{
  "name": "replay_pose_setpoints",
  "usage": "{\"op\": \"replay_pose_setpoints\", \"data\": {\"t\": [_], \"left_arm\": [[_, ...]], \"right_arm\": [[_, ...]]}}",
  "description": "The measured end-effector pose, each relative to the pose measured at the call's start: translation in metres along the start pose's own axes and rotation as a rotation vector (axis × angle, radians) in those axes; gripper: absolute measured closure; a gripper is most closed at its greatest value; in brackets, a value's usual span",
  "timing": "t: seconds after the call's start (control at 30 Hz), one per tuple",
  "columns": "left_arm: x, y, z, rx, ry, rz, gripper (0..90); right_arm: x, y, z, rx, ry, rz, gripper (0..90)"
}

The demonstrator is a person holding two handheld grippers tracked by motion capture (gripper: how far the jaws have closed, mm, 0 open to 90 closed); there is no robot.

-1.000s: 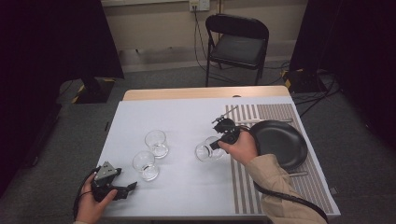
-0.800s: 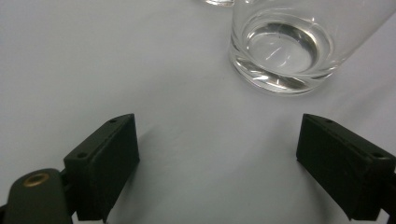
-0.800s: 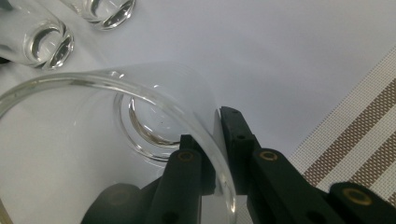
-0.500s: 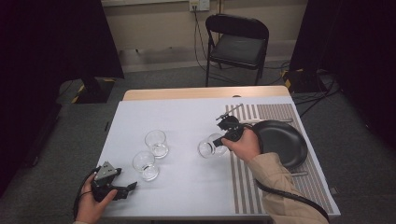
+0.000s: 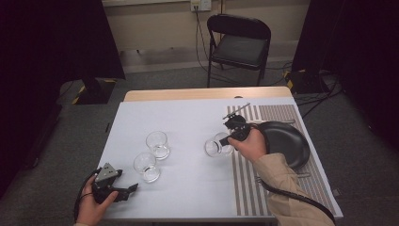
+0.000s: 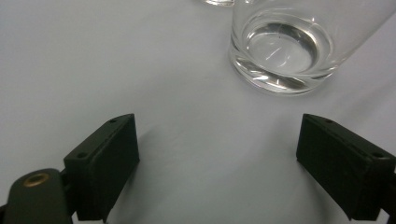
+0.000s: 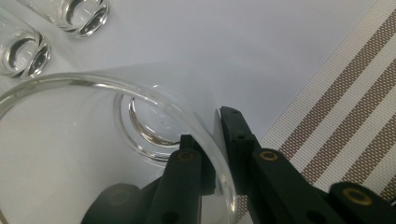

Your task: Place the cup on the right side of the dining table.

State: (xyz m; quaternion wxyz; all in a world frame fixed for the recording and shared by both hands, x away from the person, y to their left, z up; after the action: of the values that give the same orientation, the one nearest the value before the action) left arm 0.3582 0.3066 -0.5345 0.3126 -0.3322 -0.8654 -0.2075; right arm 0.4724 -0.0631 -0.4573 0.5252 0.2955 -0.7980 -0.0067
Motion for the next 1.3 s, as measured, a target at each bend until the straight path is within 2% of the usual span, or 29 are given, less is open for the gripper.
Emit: {"op": "replay_pose_setpoints", "data": {"t": [0.27, 0.63, 0.9, 1.07, 1.3], "left_arm": [[0.0, 0.0, 0.0, -0.001, 0.001, -0.001, 12.2], [0.0, 0.0, 0.0, -0.001, 0.001, -0.001, 12.2], [0.0, 0.0, 0.0, -0.001, 0.001, -0.002, 12.2], [0.0, 0.0, 0.0, 0.0, 0.0, -0.002, 12.2], [0.0, 0.0, 0.0, -0.001, 0.0, -0.002, 12.2]], "right_arm": [[0.001, -0.006, 0.001, 0.007, -0.01, 0.012, 84.8], [0.004, -0.011, 0.0, -0.015, -0.009, 0.02, 84.8], [0.006, -0.02, 0.001, -0.027, -0.004, 0.031, 84.8], [0.009, -0.026, 0.0, -0.028, -0.026, 0.041, 84.8], [0.012, -0.032, -0.001, -0.038, -0.03, 0.056, 84.8]]}}
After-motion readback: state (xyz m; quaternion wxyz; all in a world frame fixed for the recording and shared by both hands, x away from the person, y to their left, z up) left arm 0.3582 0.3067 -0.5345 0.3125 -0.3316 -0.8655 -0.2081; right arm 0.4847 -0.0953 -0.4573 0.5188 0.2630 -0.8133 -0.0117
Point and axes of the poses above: each handheld gripper's, and its own axes: x roughly backward along the jaws, z roughly out of its underside, y roughly to its left, the point moved 8 cm from there along -x, roughly forward along the jaws, and after that the axes turned 12 degrees about -x, right-handed, at the moved point
